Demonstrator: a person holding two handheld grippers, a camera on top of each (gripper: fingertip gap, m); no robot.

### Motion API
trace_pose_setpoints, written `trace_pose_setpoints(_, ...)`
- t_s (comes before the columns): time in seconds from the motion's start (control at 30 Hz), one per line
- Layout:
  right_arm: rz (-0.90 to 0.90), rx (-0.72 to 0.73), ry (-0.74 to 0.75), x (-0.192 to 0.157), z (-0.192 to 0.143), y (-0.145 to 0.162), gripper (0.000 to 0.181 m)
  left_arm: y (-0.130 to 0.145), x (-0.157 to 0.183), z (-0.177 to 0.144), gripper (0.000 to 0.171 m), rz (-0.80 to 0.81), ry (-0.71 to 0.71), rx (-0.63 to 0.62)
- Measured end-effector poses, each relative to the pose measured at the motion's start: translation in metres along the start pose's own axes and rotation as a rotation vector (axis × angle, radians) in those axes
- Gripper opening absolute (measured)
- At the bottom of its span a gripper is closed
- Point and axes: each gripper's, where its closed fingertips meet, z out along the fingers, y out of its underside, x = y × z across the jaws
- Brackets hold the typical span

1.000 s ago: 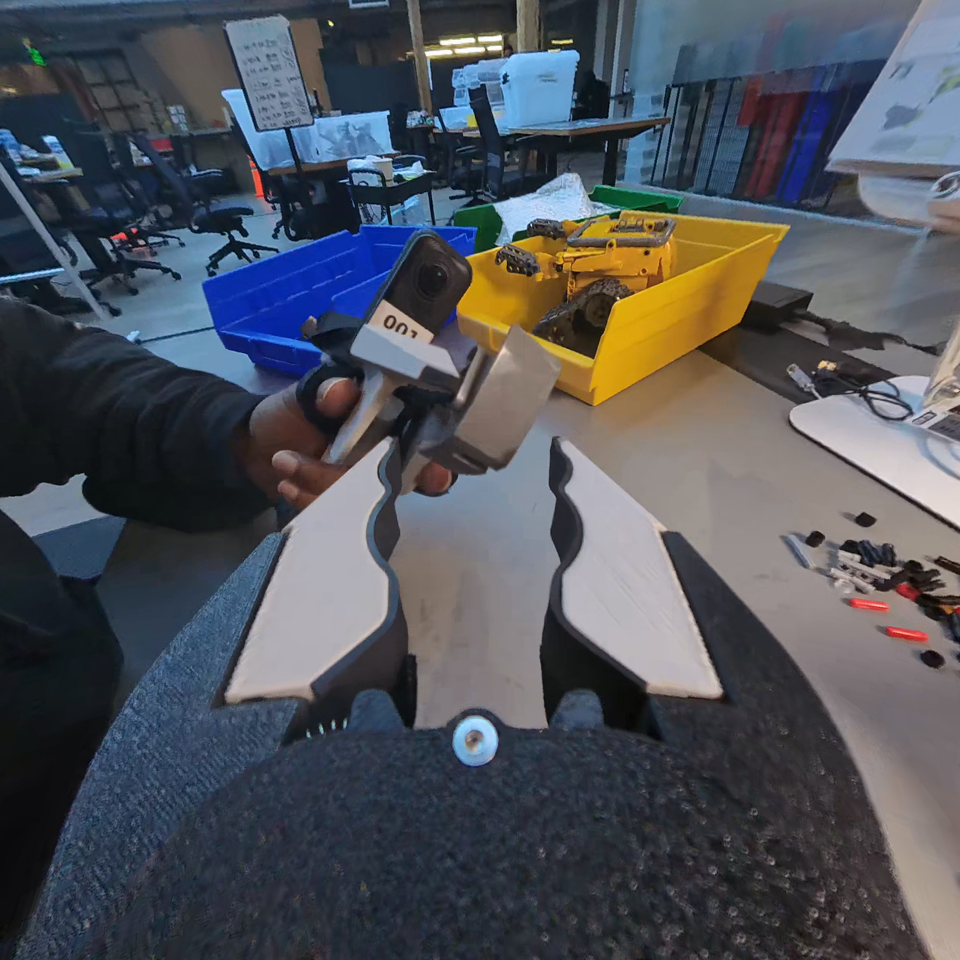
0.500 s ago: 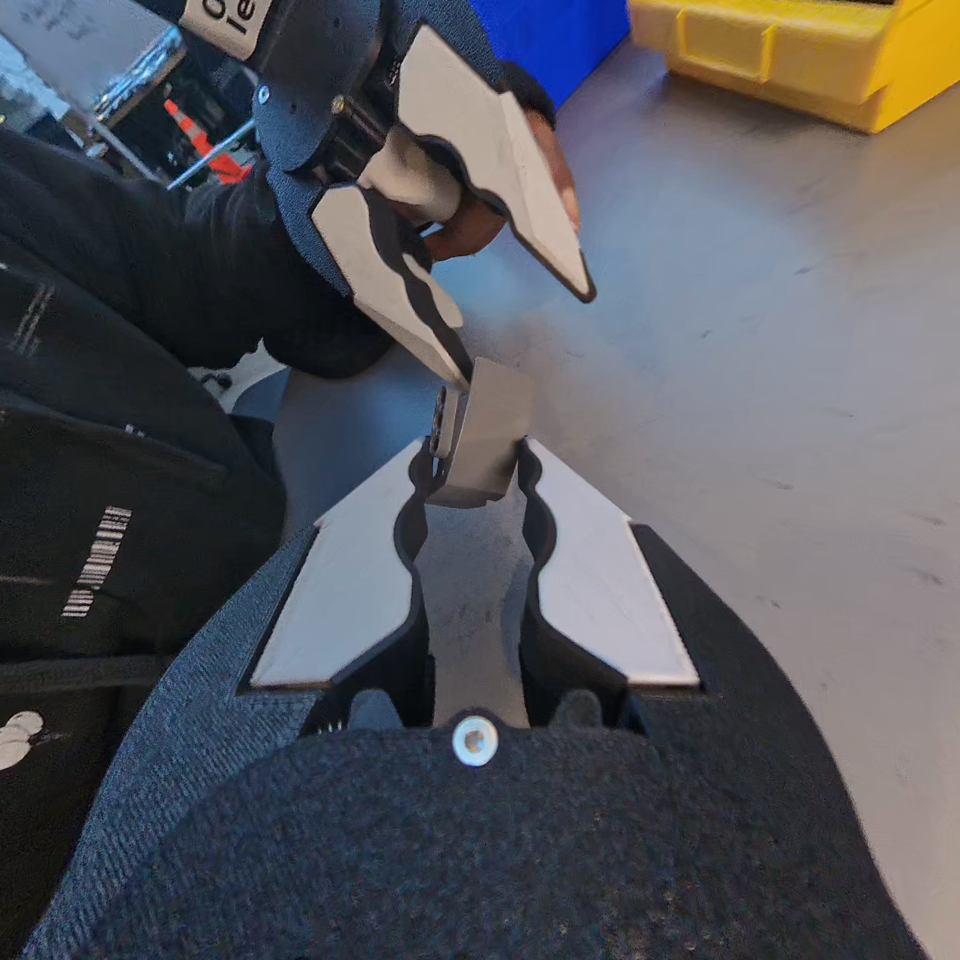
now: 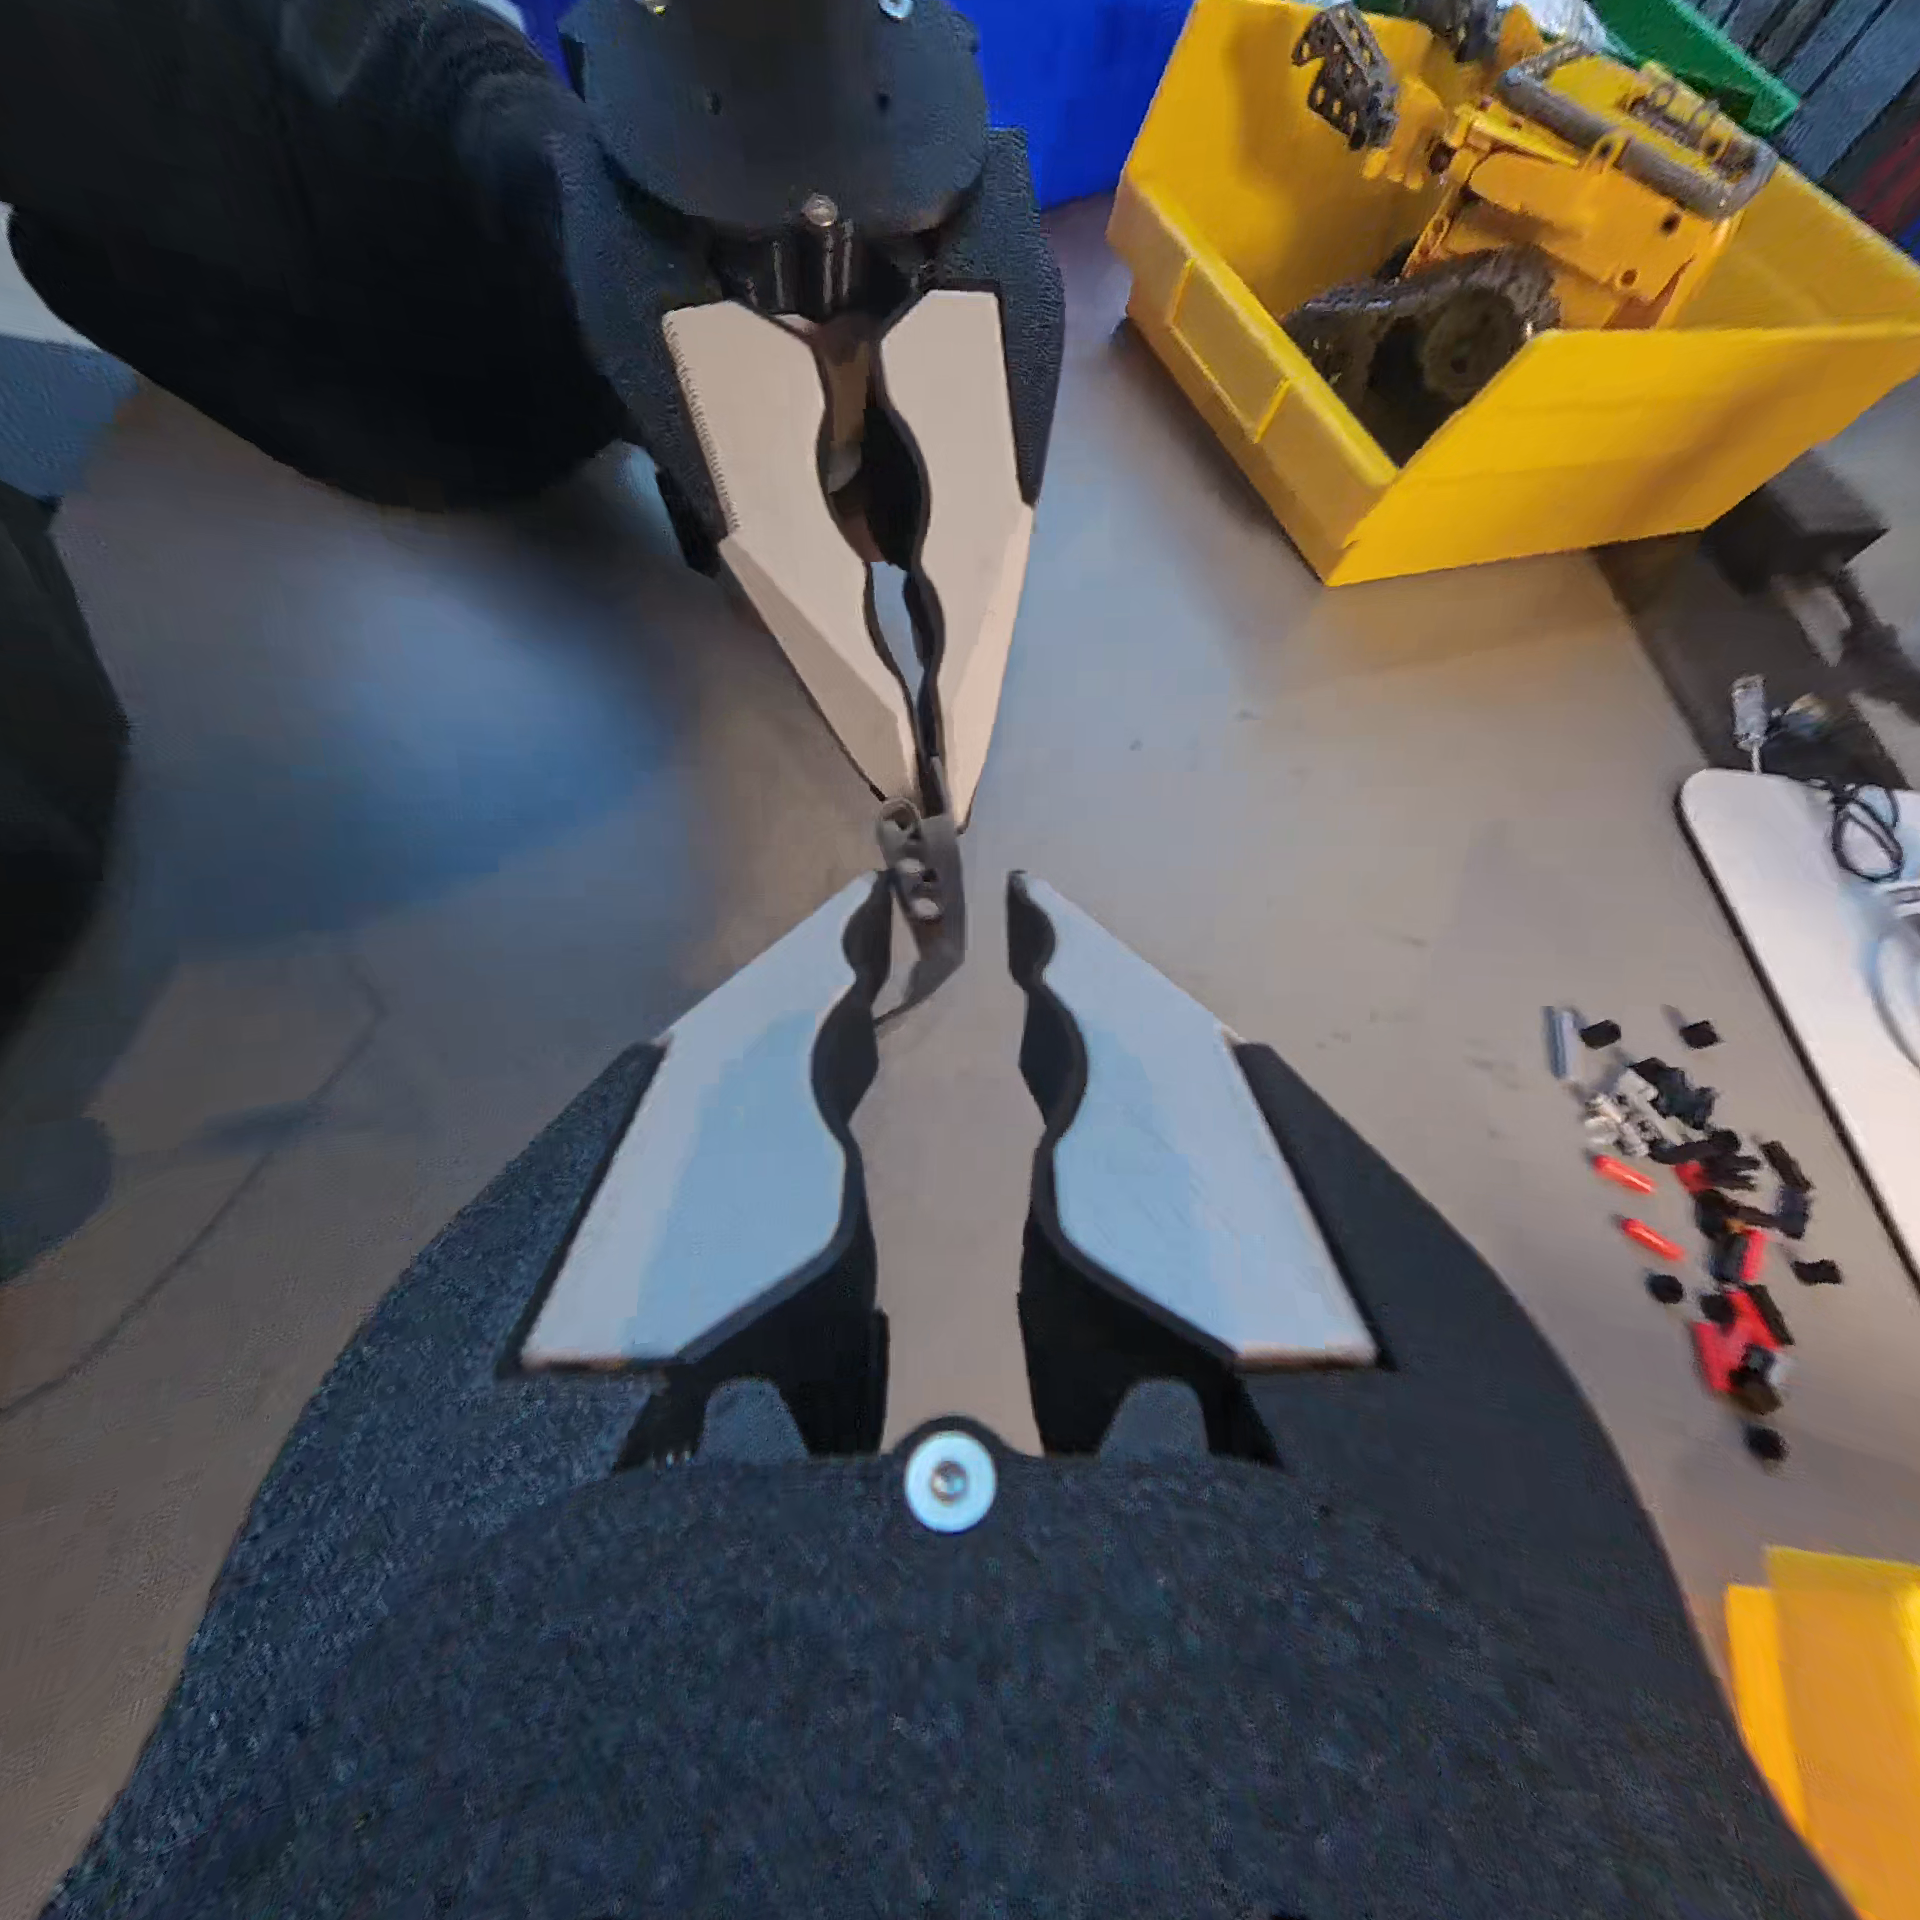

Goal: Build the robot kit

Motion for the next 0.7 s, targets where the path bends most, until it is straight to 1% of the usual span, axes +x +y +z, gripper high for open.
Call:
trace_pose_setpoints(0.03,-0.021,-0.003,-0.001,-0.002,-0.001,0.0,0.013,-0.001,-0.002,0.001,0.0,-0.004,-0.007,0.008)
trace_pose_setpoints(0.07,-0.021,-0.018,0.01,-0.001,-0.002,0.001,0.012,-0.001,-0.004,0.002,0.001,-0.008,-0.013,0.008)
trace_pose_setpoints(0.1,-0.007,-0.041,0.011,0.001,-0.002,0.004,0.012,0.0,-0.006,0.002,0.006,-0.013,-0.026,-0.006)
trace_pose_setpoints(0.13,0.01,-0.065,0.019,0.004,-0.004,0.008,0.012,0.001,-0.01,0.002,0.018,-0.017,-0.046,-0.028)
trace_pose_setpoints(0.17,0.027,-0.089,0.049,0.011,-0.007,0.014,0.012,0.001,-0.014,-0.001,0.025,-0.024,-0.071,-0.044)
trace_pose_setpoints(0.23,0.082,-0.162,0.126,0.032,-0.016,0.033,0.012,-0.009,-0.025,-0.02,0.029,-0.046,-0.143,-0.028)
trace_pose_setpoints(0.3,0.12,-0.249,0.234,0.057,-0.03,0.058,0.012,-0.022,-0.038,-0.054,0.031,-0.089,-0.231,0.005)
trace_pose_setpoints(0.33,0.145,-0.283,0.265,0.064,-0.036,0.068,0.012,-0.026,-0.046,-0.077,0.031,-0.117,-0.293,0.007)
trace_pose_setpoints(0.4,0.206,-0.338,0.287,0.07,-0.044,0.087,0.012,-0.024,-0.064,-0.133,0.029,-0.173,-0.453,-0.007)
trace_pose_setpoints(0.47,0.223,-0.393,0.301,0.071,-0.046,0.103,0.012,-0.008,-0.079,-0.2,0.029,-0.24,-0.632,-0.083)
trace_pose_setpoints(0.53,0.216,-0.429,0.292,0.066,-0.043,0.114,0.013,0.024,-0.088,-0.276,0.033,-0.32,-0.813,-0.243)
trace_pose_setpoints(0.6,0.216,-0.435,0.284,0.064,-0.041,0.119,0.018,0.064,-0.091,-0.359,0.032,-0.401,-0.994,-0.458)
trace_pose_setpoints(0.63,0.216,-0.427,0.283,0.064,-0.041,0.118,0.019,0.084,-0.088,-0.393,0.032,-0.45,-1.036,-0.568)
trace_pose_setpoints(0.7,0.228,-0.396,0.285,0.067,-0.044,0.113,0.024,0.123,-0.083,-0.443,0.032,-0.545,-1.038,-0.768)
